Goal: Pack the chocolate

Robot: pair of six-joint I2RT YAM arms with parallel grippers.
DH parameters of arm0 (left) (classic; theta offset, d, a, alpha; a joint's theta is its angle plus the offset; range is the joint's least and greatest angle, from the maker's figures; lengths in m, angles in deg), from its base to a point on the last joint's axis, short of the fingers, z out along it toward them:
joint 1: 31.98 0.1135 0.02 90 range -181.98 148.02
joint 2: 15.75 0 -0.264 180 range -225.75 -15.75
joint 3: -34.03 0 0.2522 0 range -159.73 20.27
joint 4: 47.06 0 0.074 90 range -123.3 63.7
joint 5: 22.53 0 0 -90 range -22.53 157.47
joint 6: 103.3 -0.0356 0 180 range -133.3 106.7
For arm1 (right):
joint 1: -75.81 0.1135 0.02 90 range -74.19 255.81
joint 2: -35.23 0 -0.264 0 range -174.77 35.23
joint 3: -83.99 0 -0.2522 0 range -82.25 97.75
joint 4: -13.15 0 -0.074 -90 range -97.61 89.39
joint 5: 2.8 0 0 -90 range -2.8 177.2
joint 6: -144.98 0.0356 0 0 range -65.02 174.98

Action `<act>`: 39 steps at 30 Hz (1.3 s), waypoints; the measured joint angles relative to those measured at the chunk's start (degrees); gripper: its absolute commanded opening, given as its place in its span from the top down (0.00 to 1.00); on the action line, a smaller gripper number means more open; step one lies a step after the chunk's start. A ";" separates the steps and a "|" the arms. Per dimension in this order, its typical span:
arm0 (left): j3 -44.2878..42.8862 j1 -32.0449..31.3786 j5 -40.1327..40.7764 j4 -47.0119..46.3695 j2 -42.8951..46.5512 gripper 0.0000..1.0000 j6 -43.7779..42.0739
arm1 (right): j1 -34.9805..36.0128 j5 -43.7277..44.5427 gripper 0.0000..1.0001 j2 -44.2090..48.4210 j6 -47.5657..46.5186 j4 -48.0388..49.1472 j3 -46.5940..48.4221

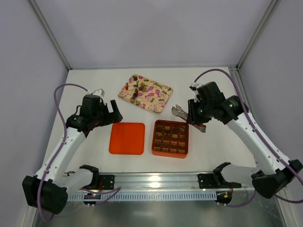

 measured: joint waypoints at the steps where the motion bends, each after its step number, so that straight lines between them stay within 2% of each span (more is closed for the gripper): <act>1: 0.00 0.00 0.02 -0.02 0.00 0.00 0.00 | 0.00 0.11 0.66 1.88 0.33 -0.42 -1.38; 8: 0.00 0.00 0.02 -0.02 0.00 0.00 0.02 | 0.00 0.22 0.66 12.13 1.88 -3.45 -8.26; 18: 0.00 0.00 0.07 0.00 0.00 0.00 0.00 | 0.00 -0.57 0.65 20.24 2.99 -6.10 -17.49; 36: 0.00 0.00 0.48 0.00 0.00 0.00 0.02 | 0.00 -2.45 0.64 21.42 3.19 -6.45 -22.21; 39: 0.00 0.00 0.48 0.00 0.00 0.00 0.00 | 0.00 -2.45 0.61 21.40 3.21 -6.25 -22.21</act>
